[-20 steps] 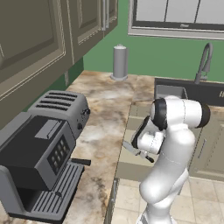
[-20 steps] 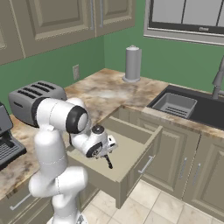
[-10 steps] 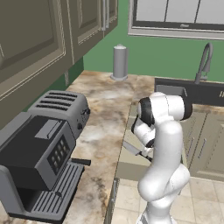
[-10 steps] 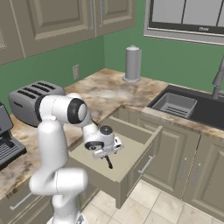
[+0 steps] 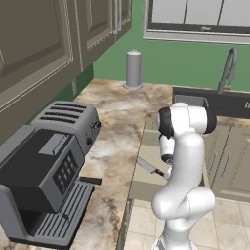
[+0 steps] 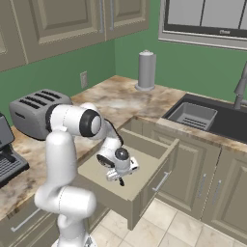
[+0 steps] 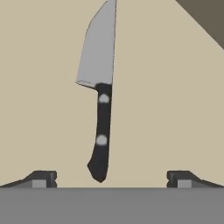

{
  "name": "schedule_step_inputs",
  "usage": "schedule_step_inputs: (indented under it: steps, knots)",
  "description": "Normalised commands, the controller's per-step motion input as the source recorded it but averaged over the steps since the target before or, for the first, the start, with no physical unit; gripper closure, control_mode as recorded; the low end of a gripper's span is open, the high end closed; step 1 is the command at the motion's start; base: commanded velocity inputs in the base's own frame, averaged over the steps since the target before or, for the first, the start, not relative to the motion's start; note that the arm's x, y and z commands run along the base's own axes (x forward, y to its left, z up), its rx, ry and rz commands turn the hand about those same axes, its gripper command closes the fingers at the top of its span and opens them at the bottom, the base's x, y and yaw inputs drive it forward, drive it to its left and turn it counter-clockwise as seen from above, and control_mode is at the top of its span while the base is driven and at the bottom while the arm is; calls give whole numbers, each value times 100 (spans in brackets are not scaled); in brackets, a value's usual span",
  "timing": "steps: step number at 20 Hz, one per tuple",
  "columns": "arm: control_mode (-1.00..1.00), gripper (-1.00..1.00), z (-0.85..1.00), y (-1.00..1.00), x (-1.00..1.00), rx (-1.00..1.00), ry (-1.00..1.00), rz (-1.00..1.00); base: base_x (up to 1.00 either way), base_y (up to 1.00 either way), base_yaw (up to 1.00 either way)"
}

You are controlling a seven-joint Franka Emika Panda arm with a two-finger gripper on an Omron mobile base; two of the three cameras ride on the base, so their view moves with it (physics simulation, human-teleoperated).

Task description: Pick up the knife from the drawer and place it on the cutting board. Then place the meat from the plate to the cutting board.

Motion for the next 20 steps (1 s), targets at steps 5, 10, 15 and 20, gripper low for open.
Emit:
schedule_step_inputs:
  steps: [5, 10, 15, 20]
  knots:
    - [-100, -100, -1, 0, 0, 0, -2, 0, 0, 0, 0]
    - [-100, -100, -14, 0, 18, 0, 0, 0, 0, 0, 0]
    - [-100, -100, 0, 0, 50, 0, 4, 0, 0, 0, 0]
    - [-100, -100, 0, 0, 33, 0, 5, 0, 0, 0, 0]
